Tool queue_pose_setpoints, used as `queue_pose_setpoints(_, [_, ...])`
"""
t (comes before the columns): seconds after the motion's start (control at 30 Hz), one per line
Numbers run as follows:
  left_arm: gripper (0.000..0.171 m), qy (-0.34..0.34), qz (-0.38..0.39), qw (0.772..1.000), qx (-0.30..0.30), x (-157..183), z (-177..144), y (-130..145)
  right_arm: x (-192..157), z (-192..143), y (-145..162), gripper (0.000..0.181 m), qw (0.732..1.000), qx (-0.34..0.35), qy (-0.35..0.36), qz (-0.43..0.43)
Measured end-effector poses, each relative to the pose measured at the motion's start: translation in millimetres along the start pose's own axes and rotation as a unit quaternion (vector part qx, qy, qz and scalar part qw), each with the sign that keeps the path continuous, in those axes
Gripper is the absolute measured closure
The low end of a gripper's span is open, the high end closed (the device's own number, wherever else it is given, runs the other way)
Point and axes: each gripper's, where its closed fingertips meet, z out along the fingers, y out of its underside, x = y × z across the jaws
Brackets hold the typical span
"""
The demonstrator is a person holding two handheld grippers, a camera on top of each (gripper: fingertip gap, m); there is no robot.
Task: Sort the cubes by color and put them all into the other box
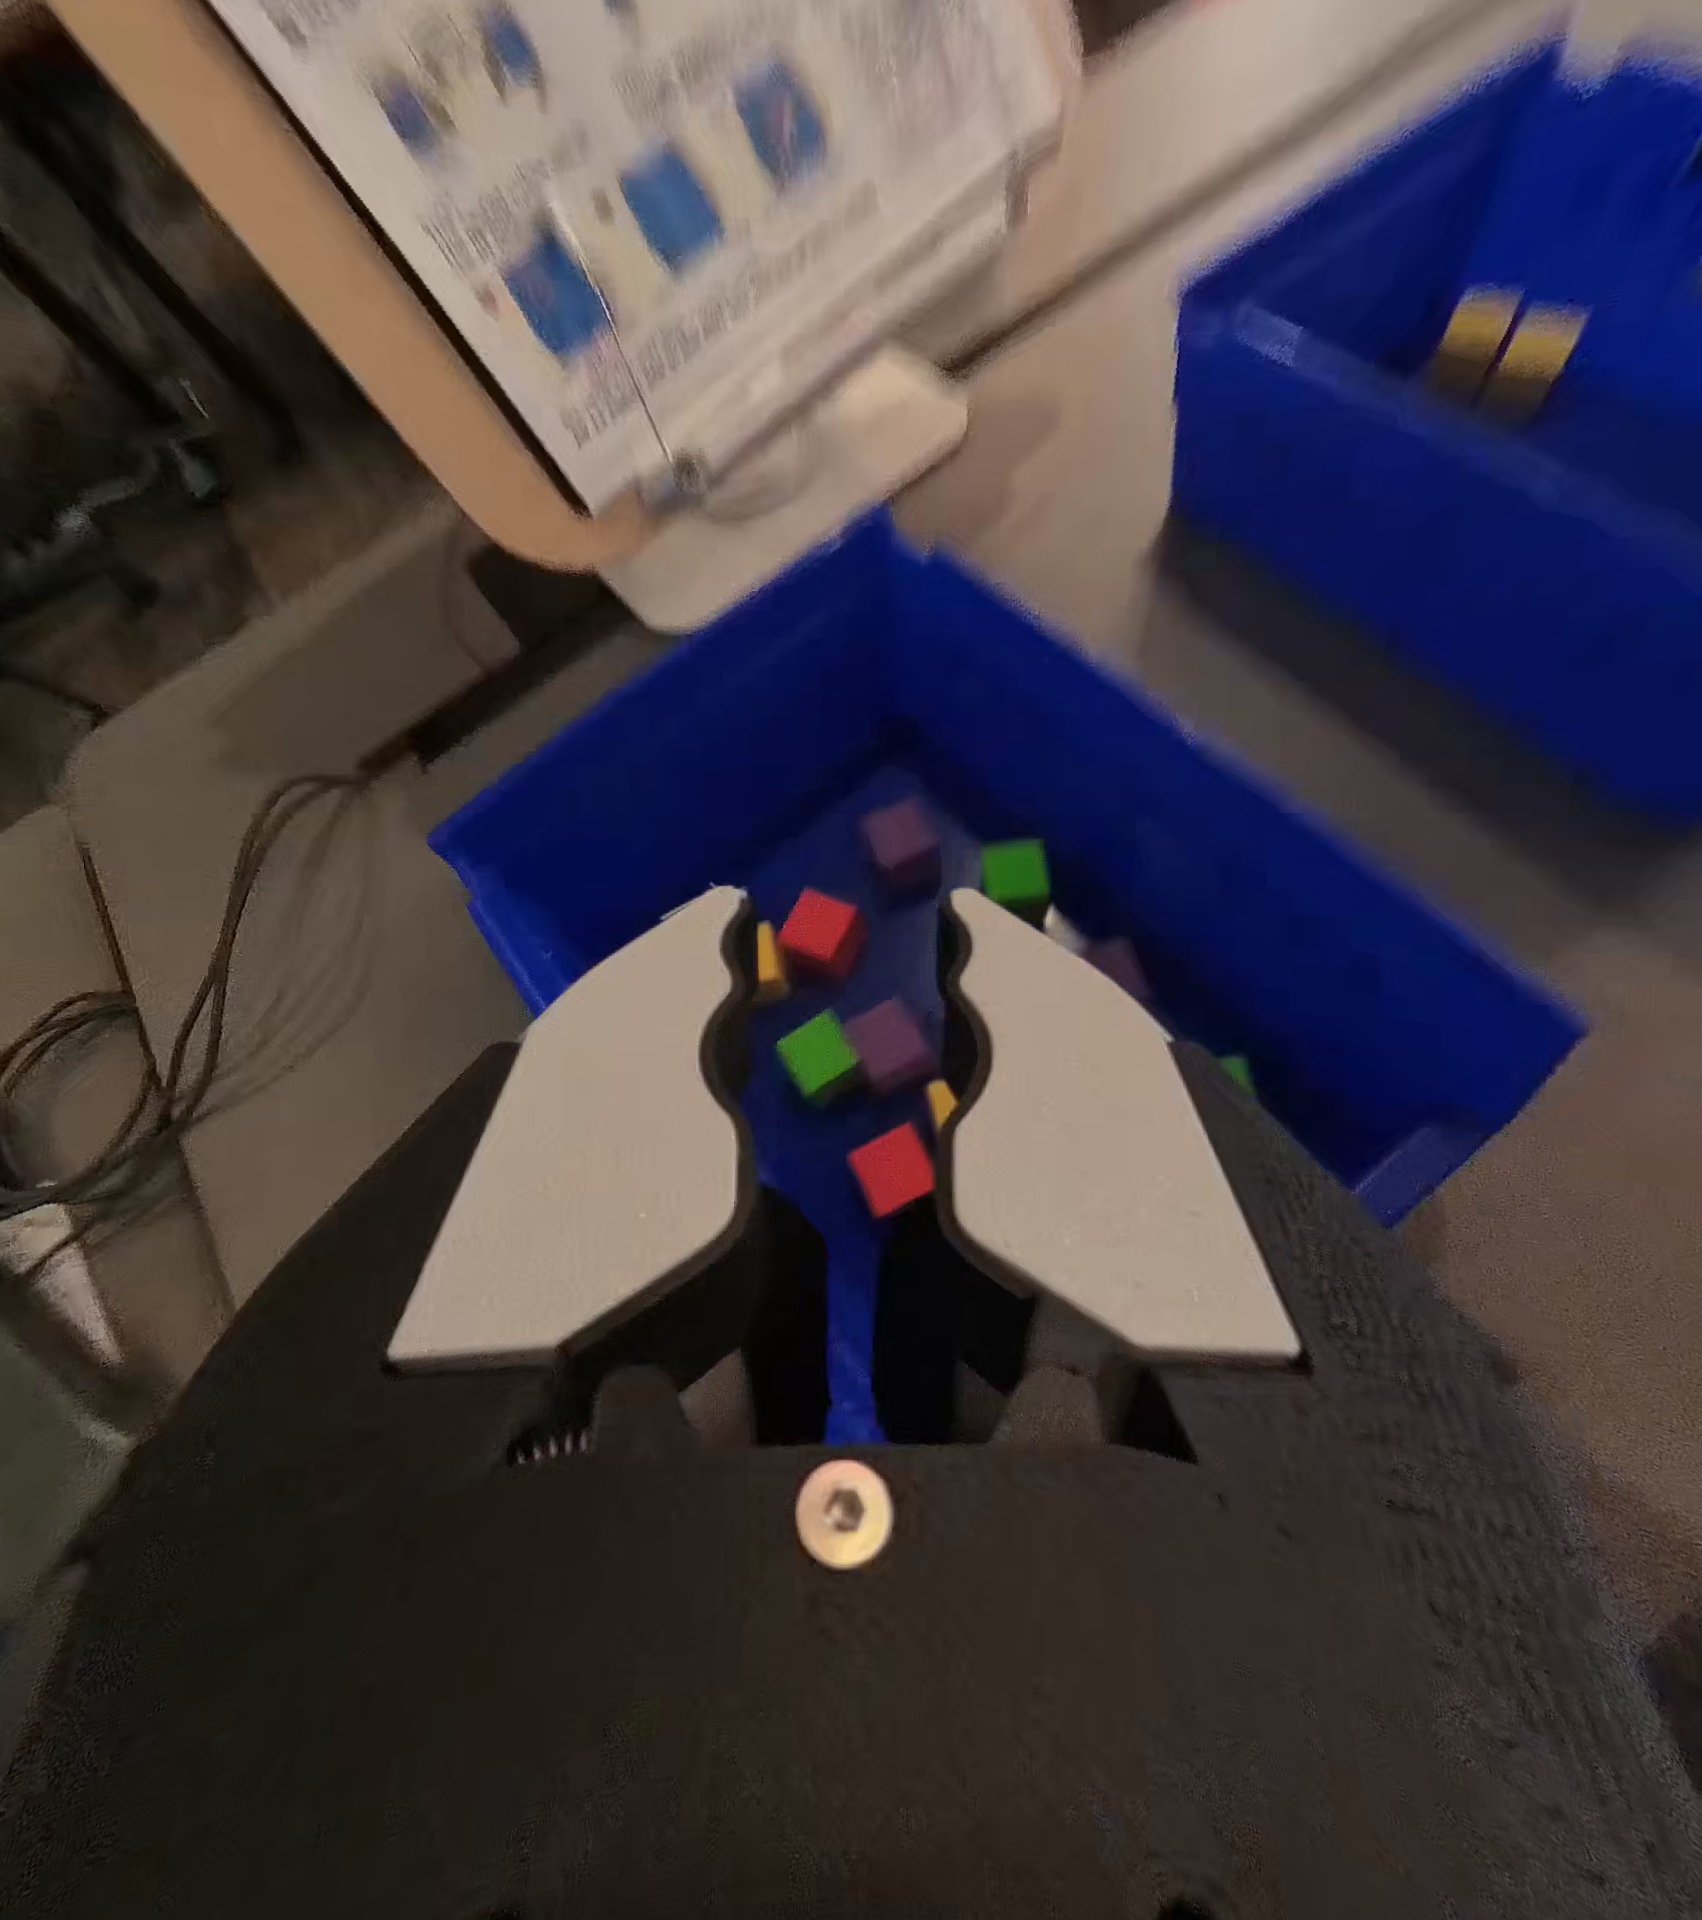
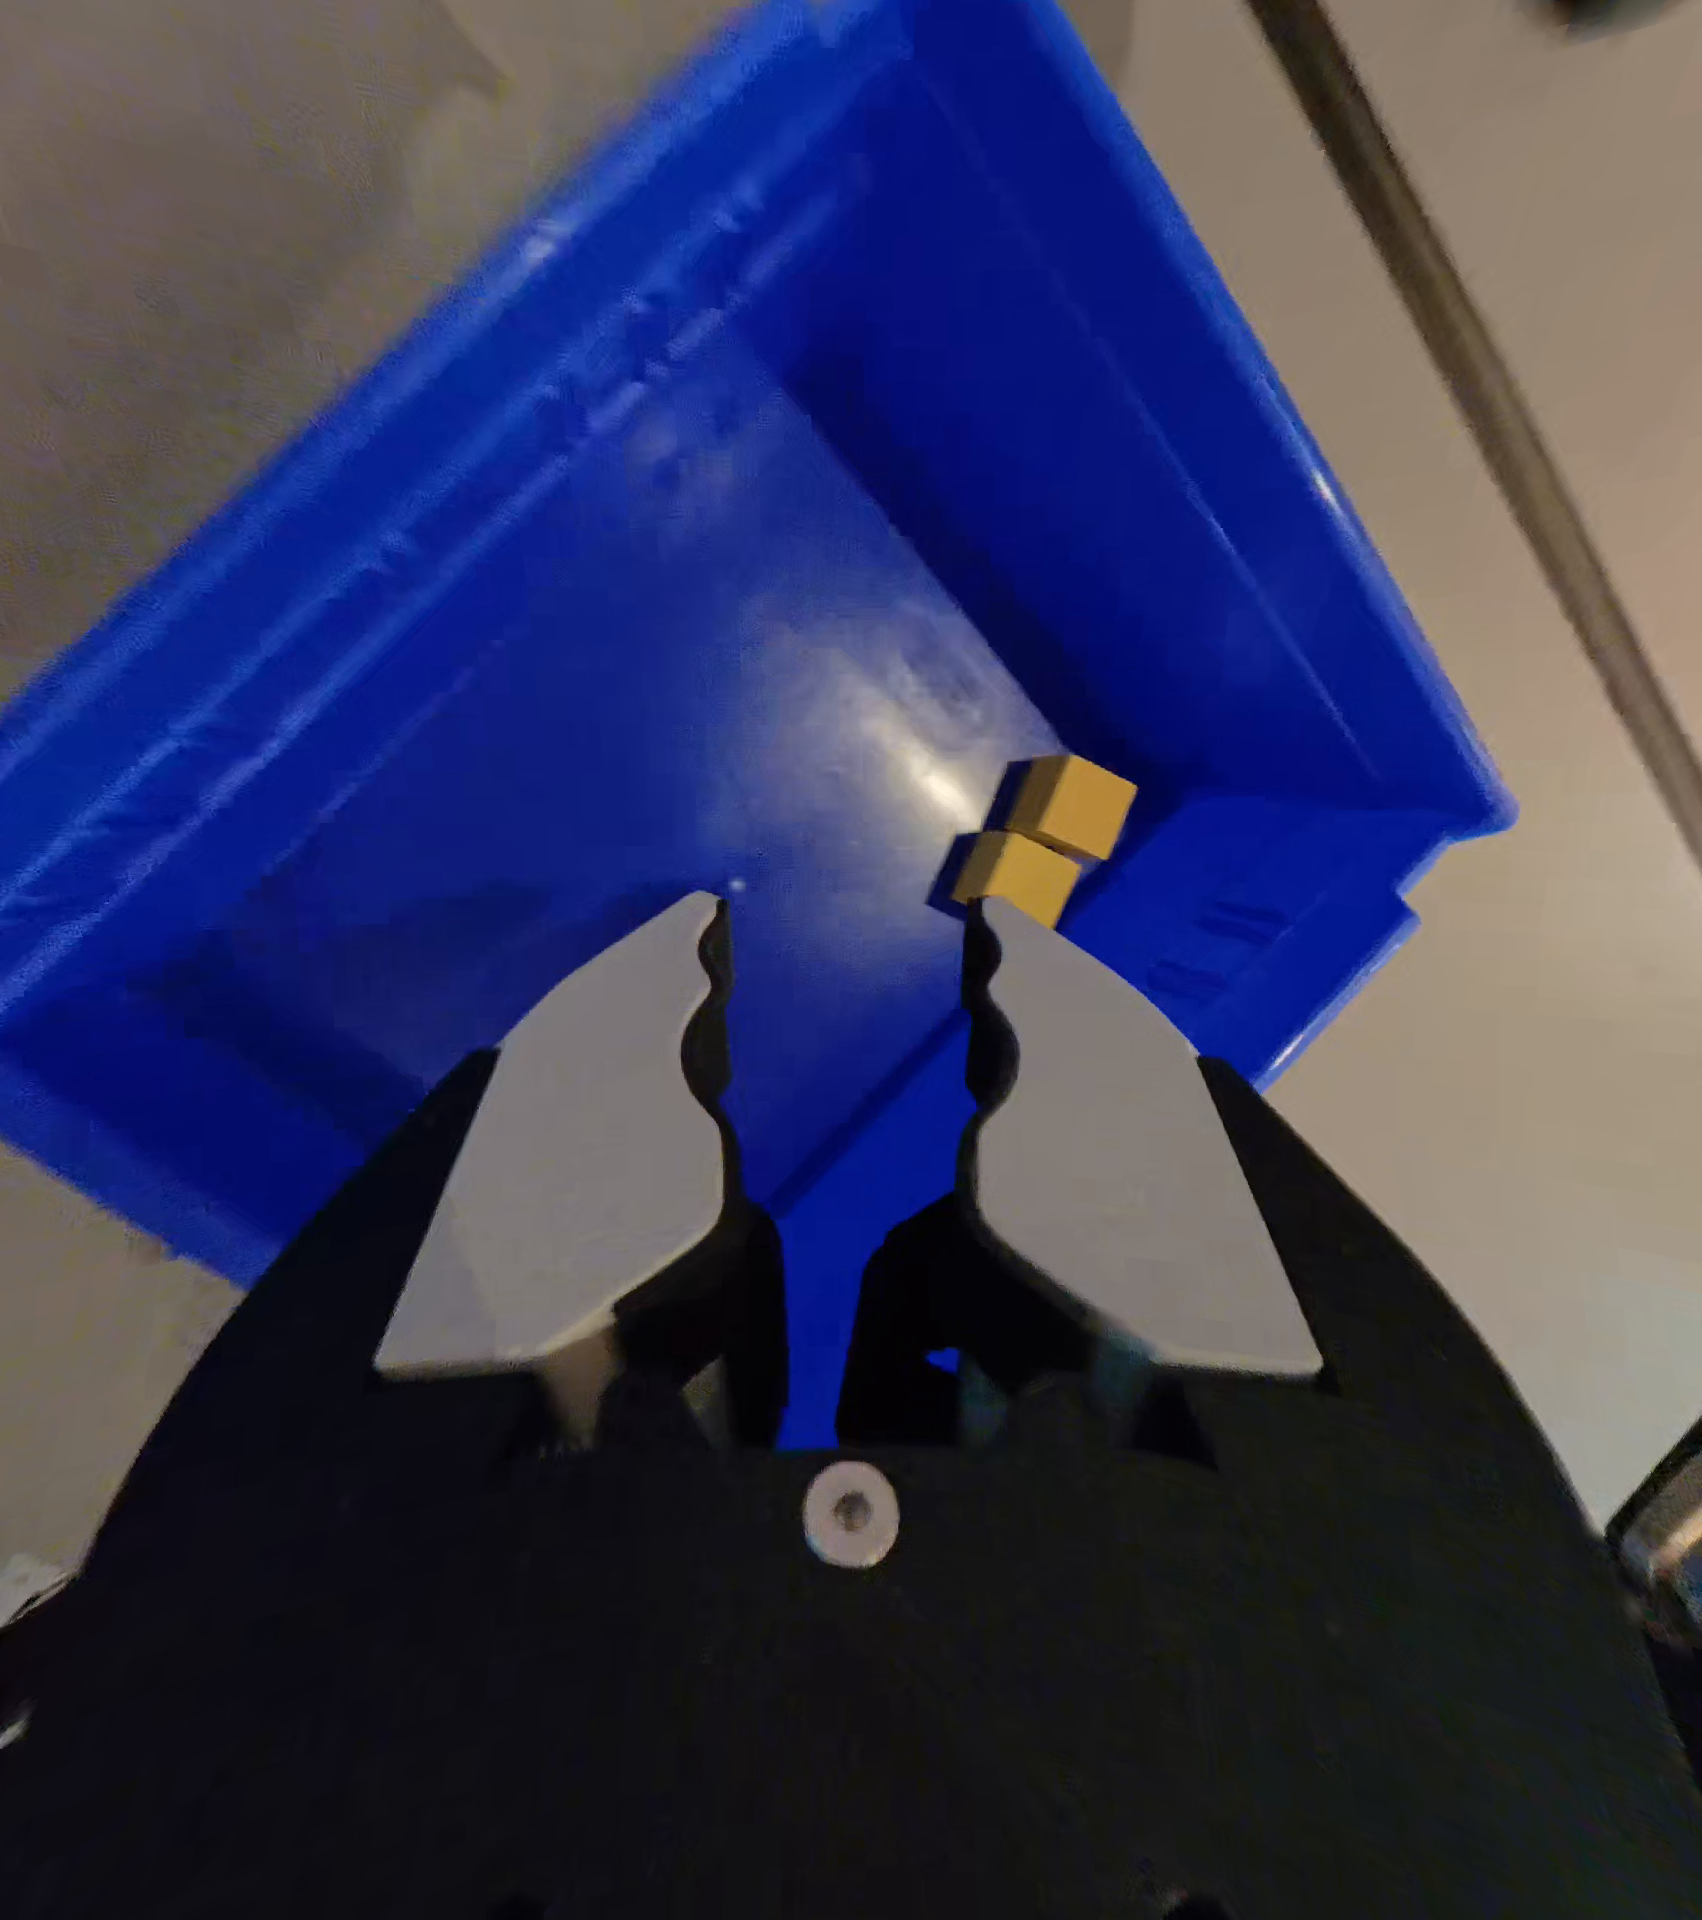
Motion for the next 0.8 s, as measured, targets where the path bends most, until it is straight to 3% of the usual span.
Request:
queue_pose_setpoints(0.13, [0.126, 0.032, -0.015, 0.986, -0.166, -13.8, 46.3, 26.1, -37.8, -22.8, -1.8, 0.139, 0.998, 0.064, 0.005, -0.021])
queue_pose_setpoints(0.27, [0.125, -0.005, -0.007, 0.969, -0.246, -29.5, 90.8, 48.0, -64.5, -30.0, 0.6, 0.140, 0.994, 0.101, -0.005, -0.032])
queue_pose_setpoints(0.43, [0.125, -0.046, 0.025, 0.930, -0.364, -46.3, 122.7, 79.9, -73.9, -36.3, 7.0, 0.139, 0.991, 0.122, -0.003, -0.044])
queue_pose_setpoints(0.53, [0.125, -0.045, 0.008, 0.913, -0.405, -48.6, 131.1, 91.9, -75.0, -41.3, 11.4, 0.139, 0.990, 0.135, -0.003, -0.046])
queue_pose_setpoints(0.8, [0.125, -0.016, -0.060, 0.892, -0.447, -44.4, 142.2, 109.3, -76.8, -49.3, 24.9, 0.140, 0.987, 0.151, 0.003, -0.051])
